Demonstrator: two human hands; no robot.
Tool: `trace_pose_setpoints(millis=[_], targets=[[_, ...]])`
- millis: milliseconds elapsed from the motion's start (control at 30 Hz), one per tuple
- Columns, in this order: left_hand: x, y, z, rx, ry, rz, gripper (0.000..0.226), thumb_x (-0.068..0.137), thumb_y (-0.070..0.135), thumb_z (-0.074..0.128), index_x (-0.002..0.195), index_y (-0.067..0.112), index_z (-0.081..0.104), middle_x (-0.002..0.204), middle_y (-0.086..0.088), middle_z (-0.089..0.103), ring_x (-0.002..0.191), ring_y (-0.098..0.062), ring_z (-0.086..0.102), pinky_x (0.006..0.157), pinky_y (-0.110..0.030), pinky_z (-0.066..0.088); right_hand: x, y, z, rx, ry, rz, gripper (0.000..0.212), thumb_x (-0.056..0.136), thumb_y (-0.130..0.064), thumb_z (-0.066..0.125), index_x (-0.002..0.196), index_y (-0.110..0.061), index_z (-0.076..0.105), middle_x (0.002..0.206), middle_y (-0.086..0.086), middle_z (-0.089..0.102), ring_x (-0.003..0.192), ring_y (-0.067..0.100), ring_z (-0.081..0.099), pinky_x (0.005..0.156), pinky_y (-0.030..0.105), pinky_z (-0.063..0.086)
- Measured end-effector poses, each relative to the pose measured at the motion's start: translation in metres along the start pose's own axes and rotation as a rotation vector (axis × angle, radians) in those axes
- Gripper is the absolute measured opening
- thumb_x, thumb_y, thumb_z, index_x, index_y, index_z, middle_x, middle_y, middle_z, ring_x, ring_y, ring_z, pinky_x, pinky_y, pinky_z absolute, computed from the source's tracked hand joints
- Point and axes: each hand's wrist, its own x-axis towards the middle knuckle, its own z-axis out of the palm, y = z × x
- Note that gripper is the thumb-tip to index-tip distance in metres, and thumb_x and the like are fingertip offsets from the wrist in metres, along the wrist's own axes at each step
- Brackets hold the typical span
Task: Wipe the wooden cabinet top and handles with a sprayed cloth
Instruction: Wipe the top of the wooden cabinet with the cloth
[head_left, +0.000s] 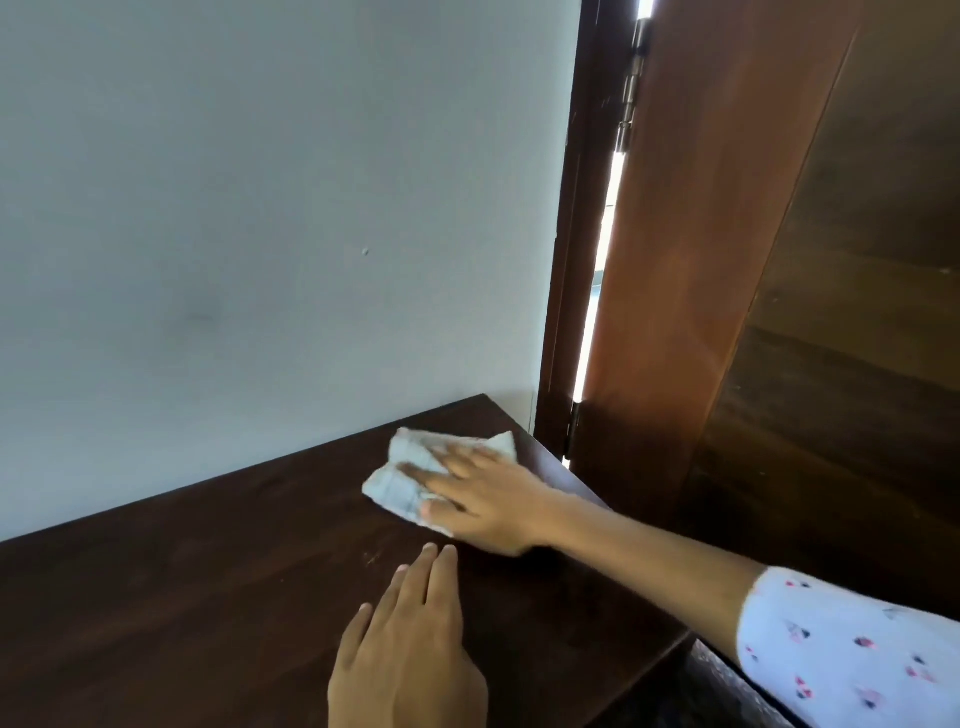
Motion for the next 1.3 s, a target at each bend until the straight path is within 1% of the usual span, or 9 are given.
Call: trace_pose_setpoints(millis=[233,400,600,733,833,967,1033,1100,1300], targets=[[-0.003,-0.002,0.0,0.018,-0.005,0.0,0.066,0.094,0.011,0.033,0.149,0.031,0.002,0.159,0.017,-0.002,0.147,-0.005,0.011,0.118,-0.029,0.014,0.046,0.049,-0.009,0.129,0.012,0.452,0.054,0.1,-0.046,0.016,0.15,-0.033,0.001,0.159,0.006,-0.008,0.145,0.031,-0.001,0.115,0.051,0.006],[-0.007,-0.005,-0.004,0.009,0.01,-0.015,0.067,0.094,0.008,0.033,0.15,0.031,0.003,0.159,0.016,0.001,0.147,-0.006,0.013,0.119,-0.029,0.015,-0.009,0.041,-0.005,0.003,-0.005,0.247,0.055,0.099,-0.041,0.008,0.151,-0.026,-0.004,0.158,0.008,-0.012,0.146,0.027,-0.009,0.118,0.045,0.001],[-0.011,-0.004,0.001,-0.001,0.083,0.033,0.063,0.095,0.011,0.03,0.149,0.032,0.006,0.158,0.018,0.007,0.144,-0.003,0.019,0.116,-0.027,0.024,-0.141,0.014,-0.006,0.06,-0.028,0.216,0.054,0.095,-0.053,0.006,0.144,-0.043,-0.015,0.156,-0.013,-0.017,0.141,0.005,-0.021,0.115,0.024,-0.009],[-0.016,-0.004,0.001,0.01,0.117,0.048,0.062,0.095,0.013,0.029,0.149,0.032,0.006,0.158,0.019,0.009,0.143,-0.003,0.024,0.114,-0.025,0.026,-0.184,-0.002,-0.006,0.082,-0.083,0.226,0.056,0.079,-0.06,-0.01,0.133,-0.049,-0.024,0.145,-0.025,-0.028,0.125,-0.011,-0.038,0.091,0.003,-0.025],[-0.018,-0.005,0.001,0.022,0.134,0.053,0.063,0.094,0.013,0.029,0.149,0.033,0.006,0.157,0.021,0.009,0.142,-0.002,0.025,0.114,-0.024,0.025,-0.195,-0.011,-0.007,0.11,-0.083,0.288,0.059,0.07,-0.061,-0.016,0.128,-0.052,-0.025,0.144,-0.023,-0.03,0.126,-0.009,-0.037,0.1,0.007,-0.019],[-0.021,-0.003,0.0,0.033,0.148,0.071,0.062,0.095,0.013,0.03,0.149,0.033,0.006,0.157,0.02,0.01,0.143,-0.003,0.024,0.113,-0.024,0.024,-0.185,-0.011,0.0,0.093,-0.024,0.348,0.076,0.066,-0.064,-0.025,0.137,-0.04,-0.021,0.151,-0.017,-0.02,0.14,0.007,-0.022,0.112,0.019,-0.005],[-0.025,-0.002,-0.002,0.038,0.159,0.078,0.062,0.095,0.013,0.03,0.149,0.032,0.006,0.157,0.02,0.01,0.143,-0.003,0.023,0.114,-0.024,0.023,-0.167,-0.002,0.008,0.127,0.056,0.422,0.075,0.08,-0.067,-0.011,0.147,-0.035,-0.008,0.158,-0.009,-0.008,0.146,0.014,-0.008,0.119,0.032,0.005],[-0.028,-0.002,-0.004,0.047,0.169,0.079,0.063,0.095,0.012,0.031,0.15,0.031,0.007,0.157,0.019,0.011,0.143,-0.003,0.024,0.114,-0.024,0.023,-0.14,0.01,0.009,0.144,0.045,0.486,0.057,0.098,-0.051,0.01,0.15,-0.031,0.0,0.159,-0.003,-0.003,0.146,0.019,-0.004,0.119,0.04,0.009],[-0.045,-0.013,-0.015,0.065,0.214,0.052,0.06,0.094,0.012,0.032,0.147,0.032,0.013,0.155,0.021,0.019,0.135,-0.005,0.039,0.109,-0.027,0.032,-0.106,0.005,0.002,0.113,0.093,0.514,0.052,0.101,-0.044,0.011,0.15,-0.032,-0.001,0.16,-0.001,-0.003,0.146,0.015,-0.004,0.116,0.035,0.007]])
